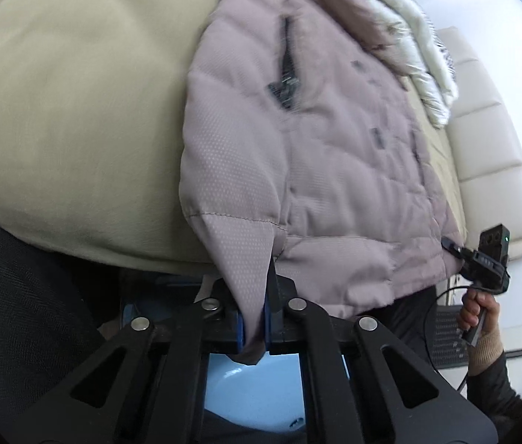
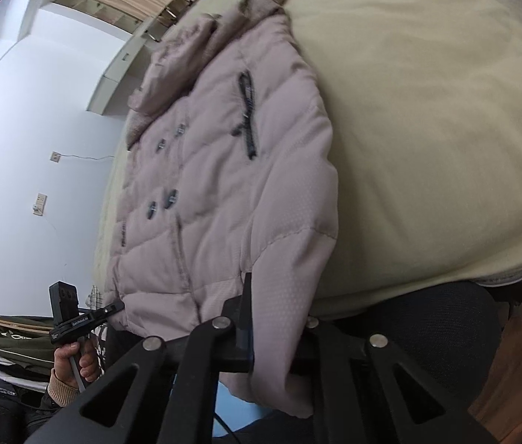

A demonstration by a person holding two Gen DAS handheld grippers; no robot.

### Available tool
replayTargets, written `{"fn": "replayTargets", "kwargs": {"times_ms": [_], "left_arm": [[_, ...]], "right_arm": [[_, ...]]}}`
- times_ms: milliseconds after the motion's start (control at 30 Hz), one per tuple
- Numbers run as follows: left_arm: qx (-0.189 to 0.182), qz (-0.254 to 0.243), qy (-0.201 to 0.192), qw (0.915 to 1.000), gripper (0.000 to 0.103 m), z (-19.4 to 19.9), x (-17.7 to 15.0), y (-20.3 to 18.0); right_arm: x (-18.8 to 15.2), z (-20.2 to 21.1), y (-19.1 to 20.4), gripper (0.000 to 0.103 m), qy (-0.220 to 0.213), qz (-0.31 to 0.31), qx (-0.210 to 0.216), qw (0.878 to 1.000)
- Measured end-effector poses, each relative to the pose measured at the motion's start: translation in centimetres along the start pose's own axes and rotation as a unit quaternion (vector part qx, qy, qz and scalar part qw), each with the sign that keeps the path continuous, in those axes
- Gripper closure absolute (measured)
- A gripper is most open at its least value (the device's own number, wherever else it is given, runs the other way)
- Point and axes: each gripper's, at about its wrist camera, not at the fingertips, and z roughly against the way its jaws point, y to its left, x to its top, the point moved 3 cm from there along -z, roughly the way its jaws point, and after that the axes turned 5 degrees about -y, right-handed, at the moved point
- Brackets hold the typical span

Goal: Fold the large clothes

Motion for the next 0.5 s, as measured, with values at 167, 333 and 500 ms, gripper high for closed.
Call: {"fn": "replayTargets", "kwargs": {"times_ms": [167, 333, 500], "left_arm": [[-0.011, -0.026, -0.02, 0.9994, 0.099, 3.2, 0.6, -2.3], [0.002, -0.037, 0.0, 0.9993, 0.099, 3.8, -0.8, -2.9], [0.003, -0.009, 0.025, 0.9996, 0.099, 4.7, -1.7, -1.8]], "right_arm": [[0.0, 2.1, 3.3, 0.094, -0.019, 0.028, 0.028, 0.999], [-1.5, 2.8, 3.1, 0.094, -0.007, 0.021, 0.027, 0.999], [-3.0, 3.2, 1.2, 0.094, 0.013, -0.021, 0.03, 0.999]]}}
